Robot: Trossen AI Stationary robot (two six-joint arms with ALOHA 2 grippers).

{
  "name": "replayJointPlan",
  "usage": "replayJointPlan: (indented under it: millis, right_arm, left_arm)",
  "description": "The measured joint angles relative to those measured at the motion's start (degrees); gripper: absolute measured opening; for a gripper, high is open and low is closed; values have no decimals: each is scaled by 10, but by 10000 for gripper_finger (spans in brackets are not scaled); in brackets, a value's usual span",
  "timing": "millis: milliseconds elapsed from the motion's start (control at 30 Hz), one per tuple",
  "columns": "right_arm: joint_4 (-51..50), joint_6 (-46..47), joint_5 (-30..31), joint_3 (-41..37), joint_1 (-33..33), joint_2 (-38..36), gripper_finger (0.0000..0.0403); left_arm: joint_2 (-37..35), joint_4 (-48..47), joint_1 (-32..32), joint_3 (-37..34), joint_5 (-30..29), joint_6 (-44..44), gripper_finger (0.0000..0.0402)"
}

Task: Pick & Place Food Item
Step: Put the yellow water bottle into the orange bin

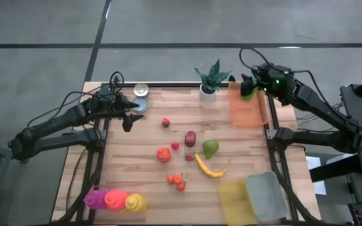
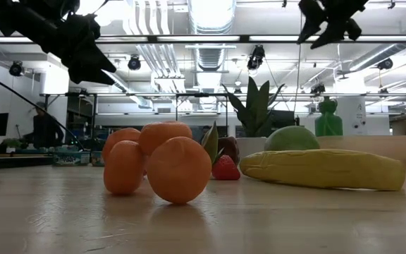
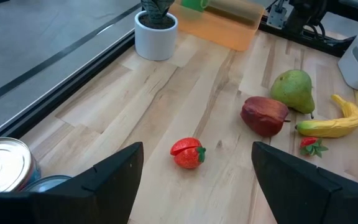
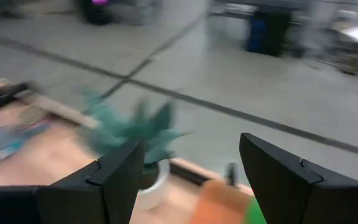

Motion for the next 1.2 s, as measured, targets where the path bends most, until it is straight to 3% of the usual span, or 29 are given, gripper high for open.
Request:
replayJointPlan:
  millis: [233,500,633,1200]
  right_arm:
    - [47,-29,-93,-65,62,-68,260]
    - [212,-65,-212,-201,99,-146,260]
    - [248,-57,-215,-233,98,-166,260]
    - [245,-46,-215,-234,98,-169,260]
  left_arm:
    - [0,0,0,0,0,0,305]
    - [0,0,0,0,0,0,305]
    - [0,0,0,0,0,0,305]
    - [0,0,0,0,0,0,305]
